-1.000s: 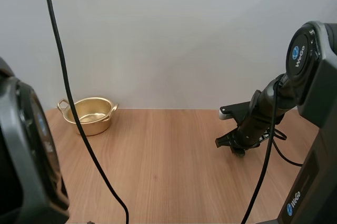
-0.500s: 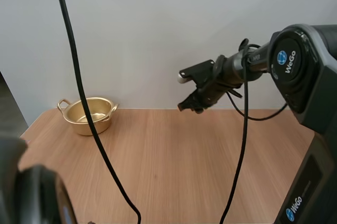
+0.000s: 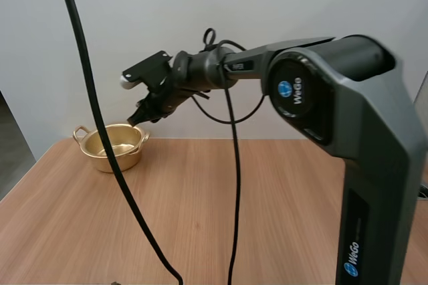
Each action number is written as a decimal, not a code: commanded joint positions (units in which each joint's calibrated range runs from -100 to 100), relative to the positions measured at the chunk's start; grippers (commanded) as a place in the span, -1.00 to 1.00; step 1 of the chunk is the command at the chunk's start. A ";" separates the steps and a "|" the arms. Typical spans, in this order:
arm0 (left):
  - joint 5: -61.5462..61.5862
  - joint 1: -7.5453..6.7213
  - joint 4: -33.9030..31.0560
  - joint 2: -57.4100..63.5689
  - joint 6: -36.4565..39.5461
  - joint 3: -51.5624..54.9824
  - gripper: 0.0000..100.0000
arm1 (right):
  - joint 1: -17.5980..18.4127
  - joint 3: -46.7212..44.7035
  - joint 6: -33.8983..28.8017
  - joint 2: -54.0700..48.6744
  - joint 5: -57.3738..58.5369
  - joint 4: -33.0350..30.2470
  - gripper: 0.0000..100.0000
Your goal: Open the pot, put the car inside, and close it
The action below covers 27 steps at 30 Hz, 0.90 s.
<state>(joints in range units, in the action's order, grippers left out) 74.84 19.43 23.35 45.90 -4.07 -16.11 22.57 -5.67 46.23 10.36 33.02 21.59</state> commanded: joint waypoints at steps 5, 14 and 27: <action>-0.37 0.01 -5.15 -0.02 -0.08 0.04 -1.00 | 1.80 12.74 -0.03 11.42 0.02 0.70 -1.00; -0.41 0.01 -8.23 -0.93 -0.08 0.04 -1.00 | 2.12 27.16 0.76 24.97 4.96 1.77 -1.00; 3.35 0.01 -8.03 -1.47 -0.08 2.41 -1.00 | 4.24 28.38 3.84 27.86 5.03 2.97 -1.00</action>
<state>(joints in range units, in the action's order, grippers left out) 78.18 19.43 15.24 44.40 -4.07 -13.74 26.48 22.63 49.39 38.25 37.53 24.78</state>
